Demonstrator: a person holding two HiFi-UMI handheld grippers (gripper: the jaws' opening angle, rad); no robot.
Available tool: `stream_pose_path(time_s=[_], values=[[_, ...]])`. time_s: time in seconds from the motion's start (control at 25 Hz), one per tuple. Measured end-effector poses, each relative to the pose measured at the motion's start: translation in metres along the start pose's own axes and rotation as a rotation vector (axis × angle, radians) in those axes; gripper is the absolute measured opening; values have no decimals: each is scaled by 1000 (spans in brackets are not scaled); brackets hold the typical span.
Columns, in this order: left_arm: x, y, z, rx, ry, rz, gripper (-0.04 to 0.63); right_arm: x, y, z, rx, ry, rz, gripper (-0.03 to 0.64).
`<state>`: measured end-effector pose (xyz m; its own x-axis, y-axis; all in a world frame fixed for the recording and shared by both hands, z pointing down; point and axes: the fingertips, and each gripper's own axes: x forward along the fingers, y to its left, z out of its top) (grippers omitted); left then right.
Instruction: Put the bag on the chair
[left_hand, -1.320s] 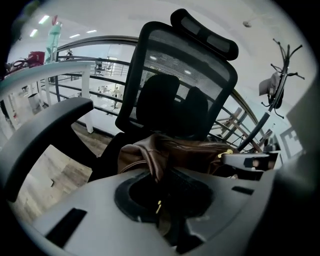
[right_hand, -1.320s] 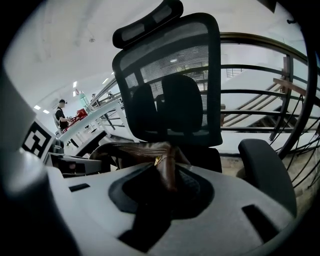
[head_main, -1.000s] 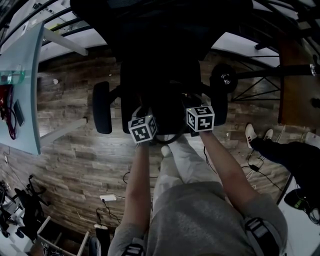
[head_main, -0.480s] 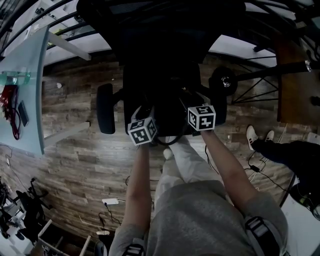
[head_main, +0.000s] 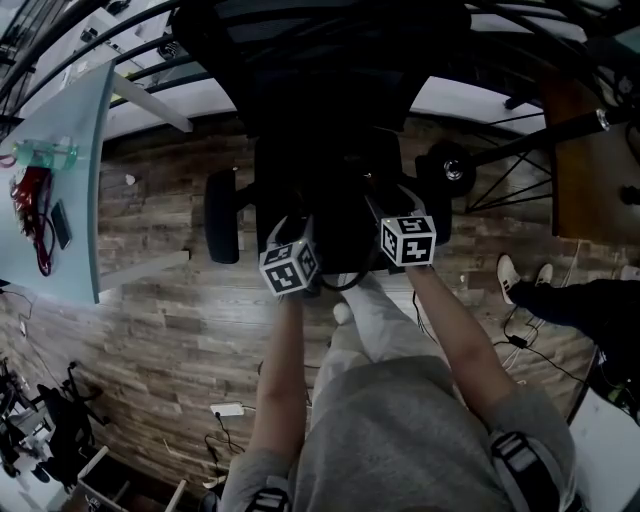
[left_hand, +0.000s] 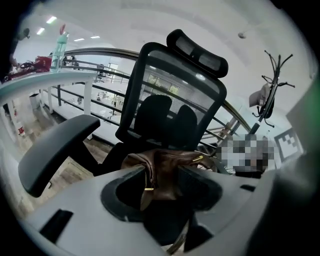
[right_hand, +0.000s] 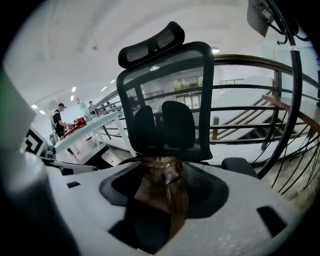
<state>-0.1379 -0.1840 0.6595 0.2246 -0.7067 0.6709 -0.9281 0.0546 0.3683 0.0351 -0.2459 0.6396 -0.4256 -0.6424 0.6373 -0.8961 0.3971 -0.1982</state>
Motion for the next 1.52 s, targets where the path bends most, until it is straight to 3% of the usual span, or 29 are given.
stream_pose_path(time_s=[0.4, 0.6, 0.84, 1.52], values=[[-56, -26, 15, 3, -89, -1, 130, -65, 31, 20, -18, -86, 50, 225], [-93, -44, 24, 24, -159, 0, 66, -109, 47, 34, -40, -165, 67, 104], [-134, -70, 24, 43, -212, -33, 40, -155, 66, 35, -47, -213, 89, 31], [-213, -108, 7, 58, -294, -58, 8, -234, 86, 21, -82, -268, 119, 9]])
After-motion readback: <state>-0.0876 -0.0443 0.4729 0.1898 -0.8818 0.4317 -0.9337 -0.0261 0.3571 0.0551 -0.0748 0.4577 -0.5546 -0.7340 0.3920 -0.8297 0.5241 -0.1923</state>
